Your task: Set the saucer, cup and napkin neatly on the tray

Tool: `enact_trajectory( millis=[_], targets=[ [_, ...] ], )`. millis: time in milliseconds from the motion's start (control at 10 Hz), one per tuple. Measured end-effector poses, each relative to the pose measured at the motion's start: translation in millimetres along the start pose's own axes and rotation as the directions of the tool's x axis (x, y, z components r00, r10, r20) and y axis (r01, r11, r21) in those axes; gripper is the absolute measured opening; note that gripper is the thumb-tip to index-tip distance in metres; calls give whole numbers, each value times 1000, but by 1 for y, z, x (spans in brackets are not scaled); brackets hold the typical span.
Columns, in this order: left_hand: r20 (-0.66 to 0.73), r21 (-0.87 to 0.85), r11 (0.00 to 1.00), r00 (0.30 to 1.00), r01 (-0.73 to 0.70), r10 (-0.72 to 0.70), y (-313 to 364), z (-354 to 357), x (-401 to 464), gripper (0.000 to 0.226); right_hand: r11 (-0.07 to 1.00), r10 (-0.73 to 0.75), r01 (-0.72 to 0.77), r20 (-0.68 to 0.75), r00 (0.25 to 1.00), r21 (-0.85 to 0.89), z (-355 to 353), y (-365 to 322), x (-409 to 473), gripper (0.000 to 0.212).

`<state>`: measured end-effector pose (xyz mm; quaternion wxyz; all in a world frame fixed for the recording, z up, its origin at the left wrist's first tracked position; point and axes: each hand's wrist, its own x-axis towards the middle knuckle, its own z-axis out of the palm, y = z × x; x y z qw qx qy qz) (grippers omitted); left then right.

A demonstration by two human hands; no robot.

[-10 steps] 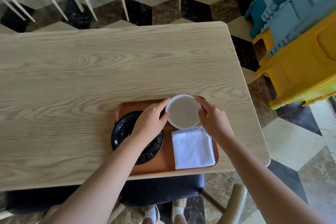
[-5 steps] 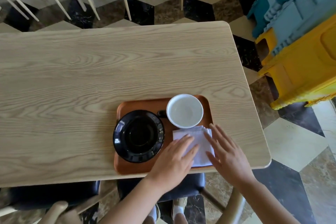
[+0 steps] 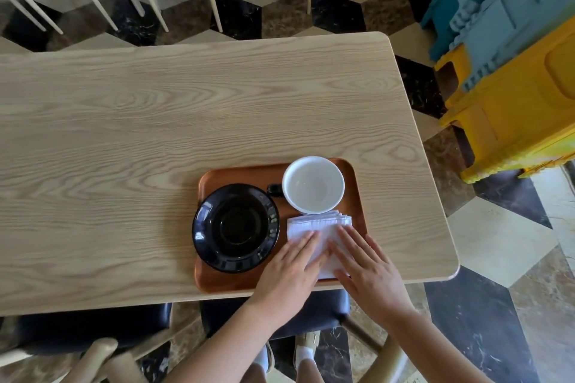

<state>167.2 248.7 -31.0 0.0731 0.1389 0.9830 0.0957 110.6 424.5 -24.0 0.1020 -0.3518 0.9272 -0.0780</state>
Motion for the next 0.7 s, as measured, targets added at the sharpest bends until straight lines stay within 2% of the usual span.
enact_trajectory(
  millis=[200,400,500,600,700],
  targets=[
    [20,-6,999,999,41,-41,-3,-4,-9,56,1000,0,0,37,999,-8,-2,-6,2,47],
    [55,6,1000,998,19,-20,-3,-4,-10,55,1000,5,-4,72,997,-11,-3,-8,2,48],
    [45,31,997,996,76,-77,-6,-9,0,51,998,-3,5,32,999,-59,1,-1,11,46],
    [68,-39,998,996,58,-55,1,-51,-13,49,996,-15,12,-31,999,-89,-47,-19,3,50],
    [118,-50,994,989,98,-92,-9,-56,-7,48,998,39,-42,69,997,54,-53,-17,14,44]
  ],
)
